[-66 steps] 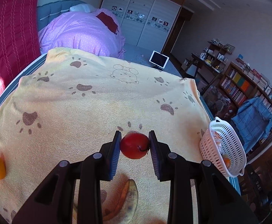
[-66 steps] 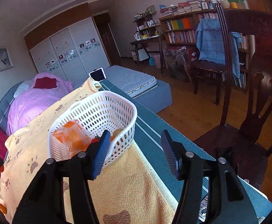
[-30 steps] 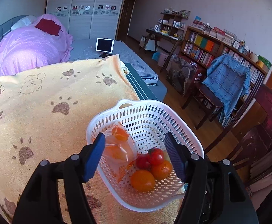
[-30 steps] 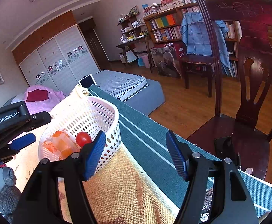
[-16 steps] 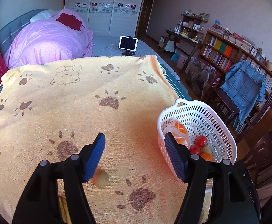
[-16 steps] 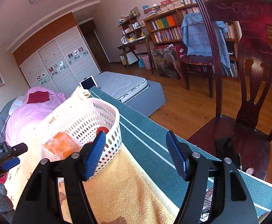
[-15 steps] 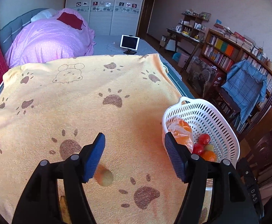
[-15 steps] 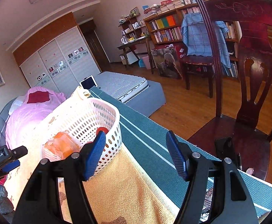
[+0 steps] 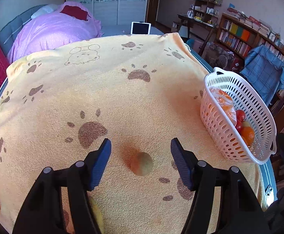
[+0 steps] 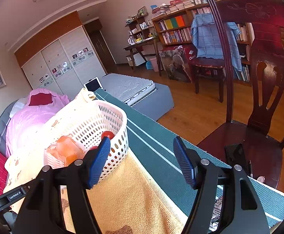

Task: Organize fruits
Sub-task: 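Lower the left tool onto the small round brown fruit and close it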

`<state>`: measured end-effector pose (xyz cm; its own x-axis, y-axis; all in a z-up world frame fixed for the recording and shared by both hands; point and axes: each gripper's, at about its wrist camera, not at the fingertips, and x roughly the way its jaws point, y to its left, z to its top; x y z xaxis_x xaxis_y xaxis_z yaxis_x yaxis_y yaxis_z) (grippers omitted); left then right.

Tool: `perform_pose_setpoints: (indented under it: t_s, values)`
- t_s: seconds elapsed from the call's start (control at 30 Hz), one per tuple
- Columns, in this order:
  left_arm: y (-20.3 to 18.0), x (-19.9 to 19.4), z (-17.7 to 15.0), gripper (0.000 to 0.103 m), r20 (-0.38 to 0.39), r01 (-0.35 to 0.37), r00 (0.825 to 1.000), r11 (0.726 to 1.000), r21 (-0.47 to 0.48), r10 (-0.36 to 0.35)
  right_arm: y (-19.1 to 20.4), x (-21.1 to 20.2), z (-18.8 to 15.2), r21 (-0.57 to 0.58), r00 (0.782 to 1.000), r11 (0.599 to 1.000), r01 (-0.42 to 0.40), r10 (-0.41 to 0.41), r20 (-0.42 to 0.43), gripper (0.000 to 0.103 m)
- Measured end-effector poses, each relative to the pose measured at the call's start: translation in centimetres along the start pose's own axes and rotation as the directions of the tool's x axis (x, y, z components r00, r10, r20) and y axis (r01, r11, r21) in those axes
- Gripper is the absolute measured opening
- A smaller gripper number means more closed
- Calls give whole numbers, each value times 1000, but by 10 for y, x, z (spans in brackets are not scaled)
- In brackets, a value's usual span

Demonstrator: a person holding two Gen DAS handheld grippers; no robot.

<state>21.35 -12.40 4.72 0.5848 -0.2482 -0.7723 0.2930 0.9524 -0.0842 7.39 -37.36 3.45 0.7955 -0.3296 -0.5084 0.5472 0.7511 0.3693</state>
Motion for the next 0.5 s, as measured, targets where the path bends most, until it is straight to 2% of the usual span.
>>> perform_pose_setpoints:
  t_s: [0.17, 0.3, 0.43, 0.5]
  values:
    - [3, 13, -8, 50, -49, 5, 999, 1000, 17, -4, 0, 0, 1, -4, 1000, 1000, -1, 1, 0, 69]
    - [2, 20, -14, 47, -71, 7, 997, 1000, 26, -5, 0, 0, 2, -7, 1000, 1000, -1, 1, 0, 69]
    - [2, 22, -16, 43, -68, -3, 998, 999, 33, 5, 0, 0, 2, -9, 1000, 1000, -1, 1, 0, 69]
    - [3, 22, -16, 38, -65, -6, 998, 999, 34, 8, 0, 0, 2, -9, 1000, 1000, -1, 1, 0, 69]
